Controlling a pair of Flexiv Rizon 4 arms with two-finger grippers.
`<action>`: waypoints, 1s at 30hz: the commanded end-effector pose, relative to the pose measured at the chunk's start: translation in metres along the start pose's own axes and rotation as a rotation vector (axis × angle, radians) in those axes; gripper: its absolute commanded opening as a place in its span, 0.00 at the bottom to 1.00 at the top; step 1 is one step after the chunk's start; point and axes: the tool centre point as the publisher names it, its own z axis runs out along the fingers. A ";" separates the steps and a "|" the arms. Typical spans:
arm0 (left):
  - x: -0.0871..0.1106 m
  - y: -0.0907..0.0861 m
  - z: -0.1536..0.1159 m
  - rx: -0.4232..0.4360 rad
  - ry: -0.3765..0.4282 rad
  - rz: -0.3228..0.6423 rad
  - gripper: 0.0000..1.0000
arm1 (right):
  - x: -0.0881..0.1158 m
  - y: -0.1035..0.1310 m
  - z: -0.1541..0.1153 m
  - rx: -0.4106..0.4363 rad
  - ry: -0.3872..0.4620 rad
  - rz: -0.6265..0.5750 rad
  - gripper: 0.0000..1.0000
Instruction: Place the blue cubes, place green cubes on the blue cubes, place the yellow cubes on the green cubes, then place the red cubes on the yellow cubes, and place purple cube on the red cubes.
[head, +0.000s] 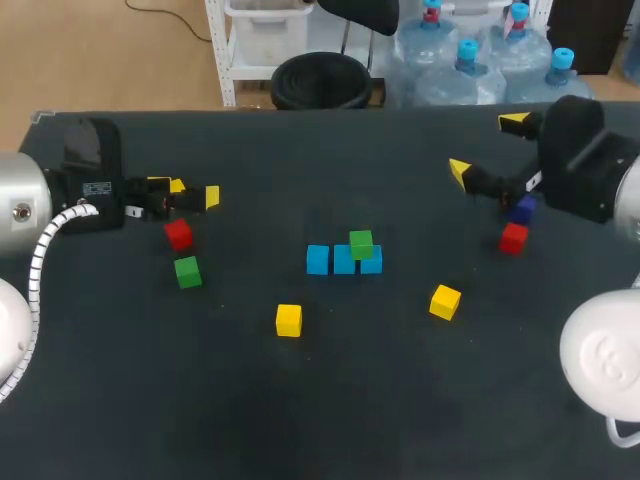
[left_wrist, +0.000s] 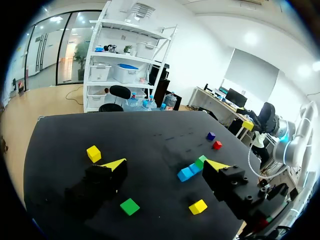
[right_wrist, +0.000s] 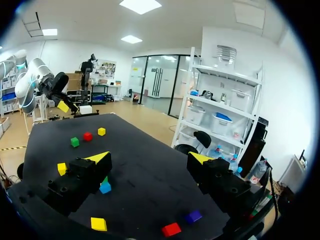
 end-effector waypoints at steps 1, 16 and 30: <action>0.001 0.002 -0.001 0.007 -0.006 0.001 1.00 | 0.001 -0.001 -0.001 -0.003 -0.003 0.001 1.00; -0.014 -0.013 0.023 -0.023 0.035 0.174 1.00 | 0.001 -0.001 -0.001 -0.003 -0.003 0.001 1.00; -0.008 -0.049 -0.010 -0.181 -0.209 0.757 1.00 | 0.001 -0.001 -0.001 -0.003 -0.003 0.001 1.00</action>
